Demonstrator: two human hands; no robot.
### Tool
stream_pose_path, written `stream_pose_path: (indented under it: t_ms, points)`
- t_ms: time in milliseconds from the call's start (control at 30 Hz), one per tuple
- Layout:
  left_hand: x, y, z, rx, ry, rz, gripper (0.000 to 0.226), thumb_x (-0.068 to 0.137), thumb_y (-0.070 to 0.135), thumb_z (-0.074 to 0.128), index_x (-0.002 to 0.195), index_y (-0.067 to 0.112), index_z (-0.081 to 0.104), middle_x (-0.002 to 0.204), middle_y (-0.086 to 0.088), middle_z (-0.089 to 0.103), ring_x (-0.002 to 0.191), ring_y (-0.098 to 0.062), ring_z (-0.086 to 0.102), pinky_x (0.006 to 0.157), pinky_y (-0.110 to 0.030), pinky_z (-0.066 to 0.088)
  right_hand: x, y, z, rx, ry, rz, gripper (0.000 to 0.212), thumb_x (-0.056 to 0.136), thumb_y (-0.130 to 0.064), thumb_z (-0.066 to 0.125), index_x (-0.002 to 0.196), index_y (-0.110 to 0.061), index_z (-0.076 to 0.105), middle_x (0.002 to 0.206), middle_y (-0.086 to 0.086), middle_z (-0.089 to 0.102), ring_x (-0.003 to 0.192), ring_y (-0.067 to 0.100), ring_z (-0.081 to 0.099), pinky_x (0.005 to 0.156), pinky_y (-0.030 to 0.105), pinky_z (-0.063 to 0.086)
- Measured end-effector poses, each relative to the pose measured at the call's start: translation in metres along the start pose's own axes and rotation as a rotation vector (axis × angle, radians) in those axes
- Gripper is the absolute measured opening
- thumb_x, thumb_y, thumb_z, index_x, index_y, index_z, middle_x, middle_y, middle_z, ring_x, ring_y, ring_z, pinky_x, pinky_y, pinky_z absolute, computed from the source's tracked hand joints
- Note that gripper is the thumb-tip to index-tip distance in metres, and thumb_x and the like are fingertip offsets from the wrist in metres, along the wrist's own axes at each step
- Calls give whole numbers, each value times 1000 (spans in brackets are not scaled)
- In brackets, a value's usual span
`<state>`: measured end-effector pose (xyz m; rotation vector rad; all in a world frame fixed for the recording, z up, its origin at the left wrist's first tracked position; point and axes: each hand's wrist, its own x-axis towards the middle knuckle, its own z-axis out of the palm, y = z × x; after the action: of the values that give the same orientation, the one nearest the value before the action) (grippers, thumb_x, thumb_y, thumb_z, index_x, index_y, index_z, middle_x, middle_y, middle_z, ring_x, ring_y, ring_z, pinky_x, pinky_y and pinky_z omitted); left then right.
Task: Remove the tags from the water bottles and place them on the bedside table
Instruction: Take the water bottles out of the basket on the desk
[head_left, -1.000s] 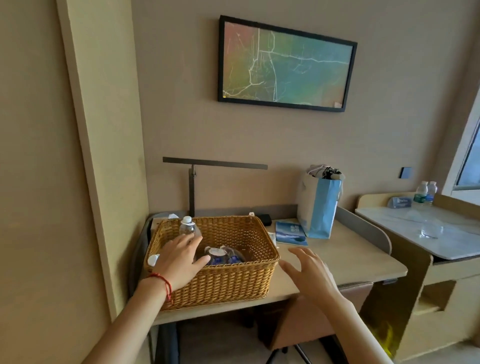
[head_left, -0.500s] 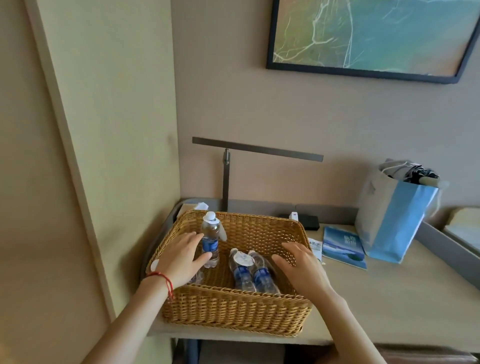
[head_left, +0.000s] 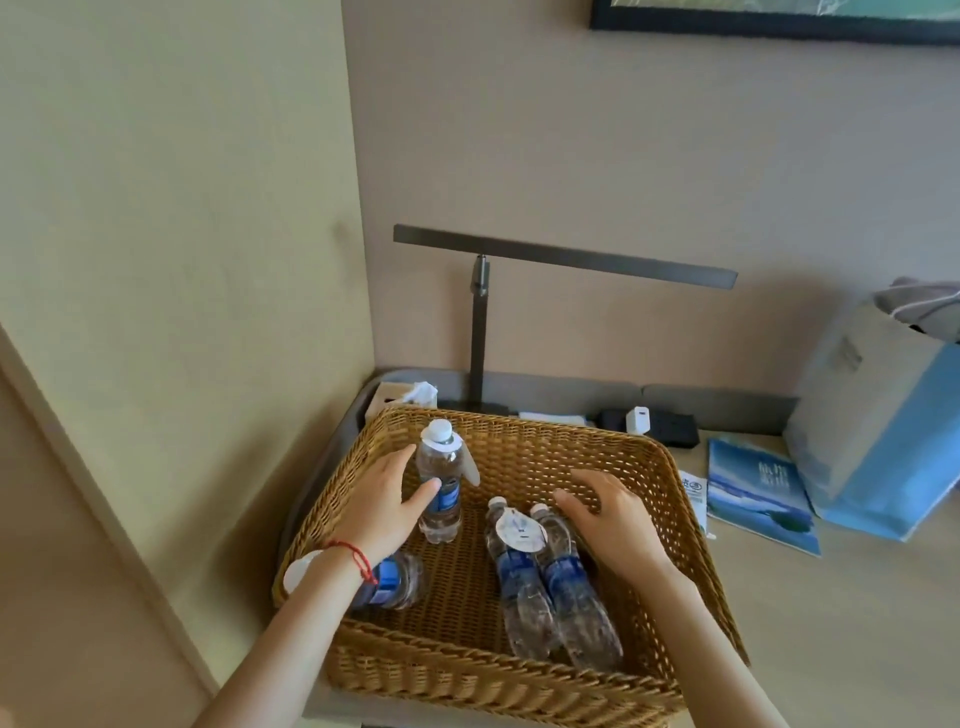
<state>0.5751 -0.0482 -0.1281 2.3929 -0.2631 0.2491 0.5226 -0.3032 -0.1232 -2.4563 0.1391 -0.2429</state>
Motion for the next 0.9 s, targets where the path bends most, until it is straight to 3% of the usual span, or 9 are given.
stream_pose_path:
  t_ms: [133, 400, 500, 633, 800, 900]
  points:
    - [33, -10, 12, -78, 71, -22, 59, 86, 42, 54, 137, 19, 35, 144, -4, 40, 131, -19, 37, 99, -28, 27, 23, 1, 22, 61, -16, 47, 46, 89, -43, 54, 129, -20, 49, 135, 3, 51, 121, 16, 47, 91, 21, 31]
    - [78, -19, 37, -218, 62, -36, 53, 83, 30, 62, 130, 12, 46, 134, -9, 51, 123, -22, 46, 95, -25, 33, 60, 10, 55, 138, -53, 136, 47, 89, -43, 54, 129, -17, 50, 132, 4, 55, 119, 16, 51, 94, 27, 39]
    - [83, -23, 46, -248, 88, -25, 45, 81, 26, 66, 121, 11, 54, 123, -8, 59, 111, -15, 51, 91, -24, 39, 73, 14, 66, 153, -119, 167, 45, 88, -41, 55, 126, -16, 53, 127, 4, 59, 116, 17, 53, 93, 28, 41]
    - [89, -23, 55, -318, 142, -45, 33, 78, 22, 69, 108, 10, 61, 109, -8, 65, 94, -8, 50, 75, -12, 36, 92, 20, 83, 159, -205, 216, 43, 89, -40, 56, 122, -13, 57, 119, 6, 63, 108, 19, 58, 90, 29, 45]
    - [95, -24, 64, -310, 163, -64, 30, 77, 21, 70, 103, 7, 64, 104, -10, 67, 91, -8, 52, 66, -2, 33, 113, 29, 104, 128, -262, 266, 30, 88, -38, 56, 99, -12, 65, 93, 5, 67, 79, 14, 57, 69, 30, 46]
    - [97, -25, 63, -306, 205, -57, 27, 74, 17, 73, 98, 5, 67, 98, -11, 69, 85, -10, 54, 64, 1, 37, 122, 34, 117, 129, -305, 277, 23, 90, -35, 55, 74, -19, 60, 73, -1, 60, 61, 7, 50, 54, 21, 39]
